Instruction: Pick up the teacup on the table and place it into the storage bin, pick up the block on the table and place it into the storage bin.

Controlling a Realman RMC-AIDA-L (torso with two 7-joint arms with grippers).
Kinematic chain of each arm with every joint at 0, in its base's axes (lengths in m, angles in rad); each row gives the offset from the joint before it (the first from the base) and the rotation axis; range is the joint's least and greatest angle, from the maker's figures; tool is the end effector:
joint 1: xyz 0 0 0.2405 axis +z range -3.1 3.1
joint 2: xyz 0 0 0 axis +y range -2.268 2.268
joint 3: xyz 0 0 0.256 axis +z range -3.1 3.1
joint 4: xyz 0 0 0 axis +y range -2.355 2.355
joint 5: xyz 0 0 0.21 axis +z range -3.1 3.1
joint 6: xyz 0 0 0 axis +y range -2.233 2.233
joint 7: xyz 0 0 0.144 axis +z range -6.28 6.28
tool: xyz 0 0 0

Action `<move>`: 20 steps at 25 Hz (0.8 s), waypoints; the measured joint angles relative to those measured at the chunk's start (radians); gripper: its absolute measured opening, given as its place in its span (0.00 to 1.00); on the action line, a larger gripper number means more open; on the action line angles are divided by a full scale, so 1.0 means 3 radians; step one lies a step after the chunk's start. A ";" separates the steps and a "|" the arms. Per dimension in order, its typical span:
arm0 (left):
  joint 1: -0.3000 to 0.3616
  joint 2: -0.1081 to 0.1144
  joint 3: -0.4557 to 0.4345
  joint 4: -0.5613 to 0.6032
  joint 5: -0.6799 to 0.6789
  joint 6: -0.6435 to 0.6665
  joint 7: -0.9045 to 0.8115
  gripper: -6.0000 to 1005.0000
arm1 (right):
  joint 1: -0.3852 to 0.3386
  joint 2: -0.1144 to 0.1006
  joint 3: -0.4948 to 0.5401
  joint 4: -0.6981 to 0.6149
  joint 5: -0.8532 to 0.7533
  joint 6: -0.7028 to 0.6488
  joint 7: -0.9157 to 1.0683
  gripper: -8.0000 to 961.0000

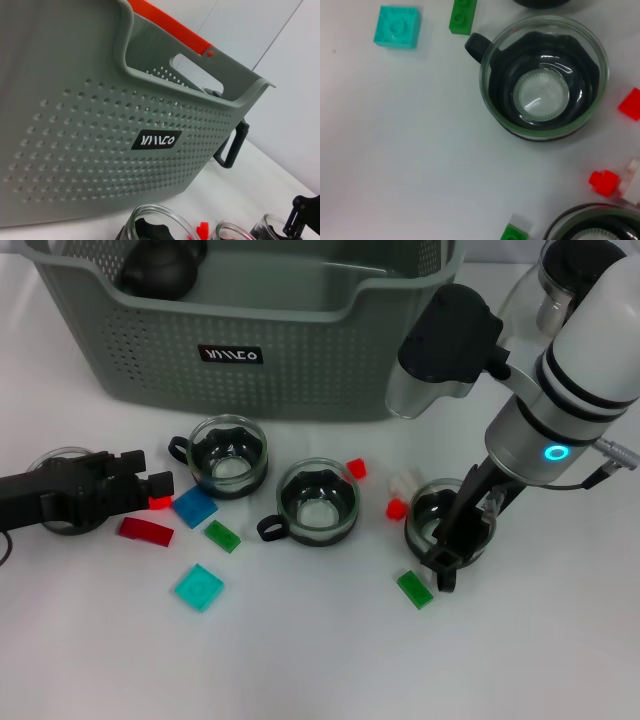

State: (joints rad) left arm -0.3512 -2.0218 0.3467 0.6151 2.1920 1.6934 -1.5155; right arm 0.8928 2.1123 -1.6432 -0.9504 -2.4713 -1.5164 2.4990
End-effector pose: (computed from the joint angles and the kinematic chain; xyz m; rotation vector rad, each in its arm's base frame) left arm -0.3475 0.2593 0.0404 -2.4525 -1.1566 -0.7524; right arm 0.1418 0.3434 -0.0872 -2.8991 0.6748 -0.8471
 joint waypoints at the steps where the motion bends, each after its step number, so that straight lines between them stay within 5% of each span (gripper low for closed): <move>1: 0.0000 0.0000 0.0000 0.0000 0.0000 0.0000 0.0000 0.77 | 0.0000 0.0000 -0.0006 0.0001 -0.0008 0.0002 0.0006 0.42; 4: 0.0000 0.0000 -0.0004 0.0000 0.0000 0.0000 0.0000 0.77 | 0.0000 0.0000 -0.0008 0.0000 -0.0017 -0.0010 0.0006 0.41; 9: 0.0000 0.0000 -0.0005 0.0000 0.0000 0.0000 0.0000 0.78 | 0.0000 0.0000 0.0005 -0.0016 -0.0008 -0.0020 0.0004 0.20; 20: 0.0000 0.0000 -0.0005 0.0000 0.0000 0.0000 0.0000 0.78 | -0.0011 -0.0010 0.0266 -0.0187 -0.0002 -0.0332 -0.0077 0.07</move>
State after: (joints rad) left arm -0.3513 -2.0218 0.3451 0.6151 2.1920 1.6935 -1.5155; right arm 0.8895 2.1091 -1.5634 -1.0064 -2.4719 -1.6160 2.4759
